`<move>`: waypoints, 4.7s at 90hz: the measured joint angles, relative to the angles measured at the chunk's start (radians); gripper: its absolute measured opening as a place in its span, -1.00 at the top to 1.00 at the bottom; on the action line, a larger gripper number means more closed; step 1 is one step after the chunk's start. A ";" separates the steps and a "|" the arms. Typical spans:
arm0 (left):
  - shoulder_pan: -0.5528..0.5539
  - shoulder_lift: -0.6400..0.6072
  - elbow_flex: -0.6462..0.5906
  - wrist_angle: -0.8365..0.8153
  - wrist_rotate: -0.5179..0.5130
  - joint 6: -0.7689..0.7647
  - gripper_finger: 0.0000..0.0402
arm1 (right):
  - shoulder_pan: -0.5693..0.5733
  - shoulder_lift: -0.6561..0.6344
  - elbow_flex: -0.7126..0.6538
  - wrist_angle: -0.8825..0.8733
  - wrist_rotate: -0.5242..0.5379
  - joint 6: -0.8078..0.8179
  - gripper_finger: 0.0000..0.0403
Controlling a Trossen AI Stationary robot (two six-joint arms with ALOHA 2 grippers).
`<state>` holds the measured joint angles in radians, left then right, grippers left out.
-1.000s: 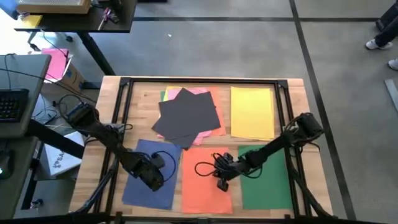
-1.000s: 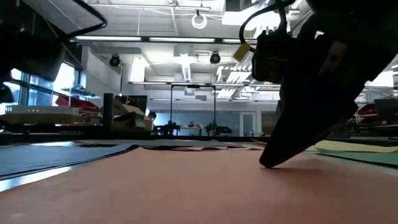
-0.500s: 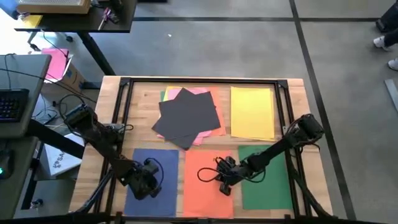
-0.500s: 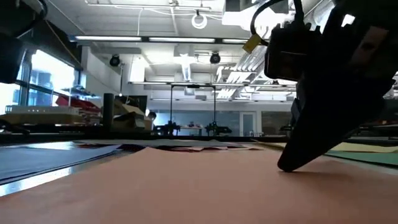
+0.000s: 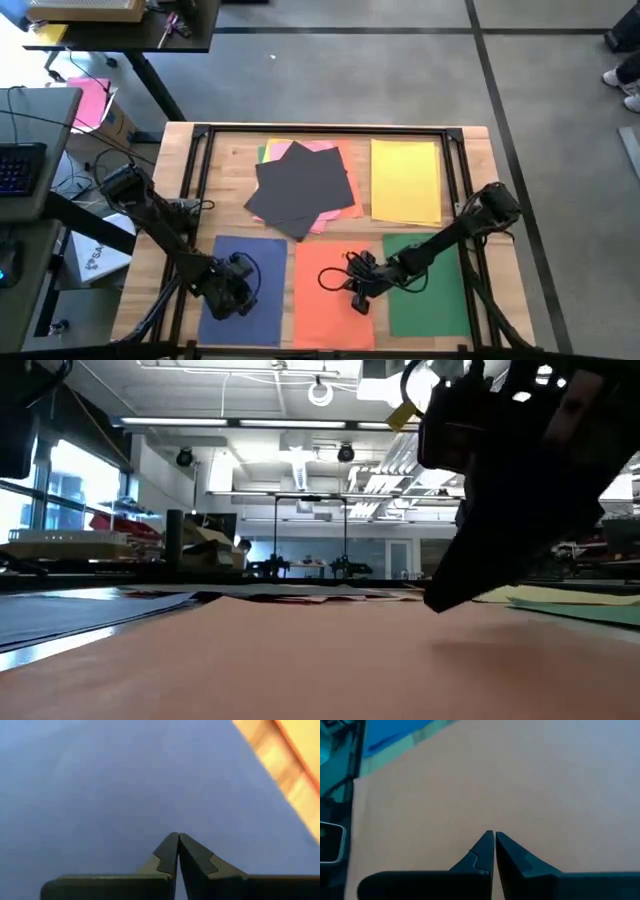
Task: Organize paper
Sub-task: Stack the orange paper on top of the orange paper
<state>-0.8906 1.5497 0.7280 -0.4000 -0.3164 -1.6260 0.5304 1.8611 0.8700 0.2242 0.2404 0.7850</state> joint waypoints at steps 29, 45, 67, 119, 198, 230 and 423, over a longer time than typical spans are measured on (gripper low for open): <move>0.053 -0.087 0.001 -0.001 -0.097 0.097 1.00 | -0.072 -0.228 0.001 -0.369 0.167 -0.205 0.96; 0.113 -0.092 0.001 0.008 -0.185 0.215 1.00 | -0.212 -0.259 -0.002 -0.613 0.246 -0.434 0.74; 0.163 -0.087 0.002 0.032 -0.211 0.351 1.00 | -0.358 -0.120 -0.001 -0.473 0.239 -0.879 0.25; 0.164 -0.060 0.002 0.032 -0.235 0.410 1.00 | -0.410 -0.015 -0.003 -0.459 0.638 -1.026 0.22; 0.166 -0.061 0.003 0.169 -0.299 0.518 1.00 | -0.387 -0.166 0.205 -0.846 0.361 -0.783 1.00; 0.185 -0.061 0.003 0.231 -0.406 0.591 1.00 | -0.341 -0.240 0.521 -1.225 0.574 -0.426 1.00; 0.288 -0.031 0.002 0.457 -0.141 0.732 1.00 | 0.287 0.061 0.541 -0.808 0.307 -0.984 1.00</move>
<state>-0.6022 1.5188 0.7300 0.0569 -0.4577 -0.8943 0.8174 1.9224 1.4107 -0.5834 0.5475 -0.1990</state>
